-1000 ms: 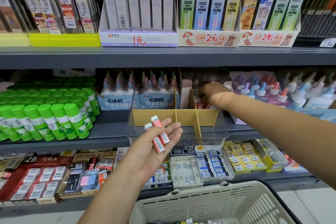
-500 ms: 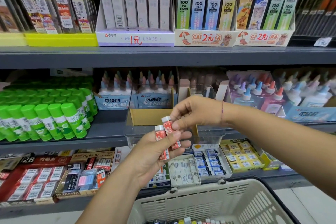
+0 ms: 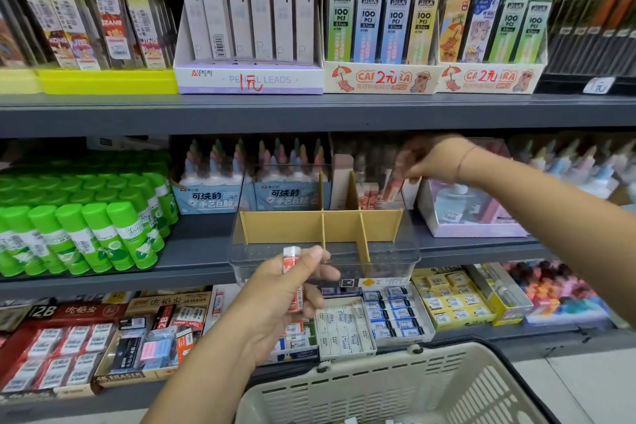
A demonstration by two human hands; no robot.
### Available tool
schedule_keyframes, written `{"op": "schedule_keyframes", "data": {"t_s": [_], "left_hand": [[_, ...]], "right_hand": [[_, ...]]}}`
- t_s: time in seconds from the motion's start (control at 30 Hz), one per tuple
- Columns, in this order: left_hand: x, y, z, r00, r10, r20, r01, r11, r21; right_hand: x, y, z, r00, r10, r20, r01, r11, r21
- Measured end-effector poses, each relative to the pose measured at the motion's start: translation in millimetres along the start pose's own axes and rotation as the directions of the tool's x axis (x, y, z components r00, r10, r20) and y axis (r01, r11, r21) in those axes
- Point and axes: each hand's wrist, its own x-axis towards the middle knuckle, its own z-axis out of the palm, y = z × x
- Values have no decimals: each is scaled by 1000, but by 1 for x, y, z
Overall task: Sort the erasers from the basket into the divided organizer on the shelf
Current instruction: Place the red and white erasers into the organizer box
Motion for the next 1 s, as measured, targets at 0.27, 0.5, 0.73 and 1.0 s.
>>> {"op": "schedule_keyframes", "data": {"t_s": [0.27, 0.5, 0.73, 1.0], "left_hand": [[6, -5, 1, 1000, 2, 0, -2, 1000, -16], [7, -4, -4, 1000, -3, -8, 3, 1000, -26], [10, -6, -3, 1000, -13, -16, 13, 1000, -16], [8, -4, -3, 999, -23, -32, 22, 1000, -15]], "right_hand": [[55, 11, 49, 996, 50, -68, -75, 892, -446], [61, 12, 58, 997, -31, -67, -14, 811, -584], [54, 4, 57, 996, -82, 17, 79, 847, -526], [59, 3, 57, 996, -67, 58, 83, 927, -366]]}}
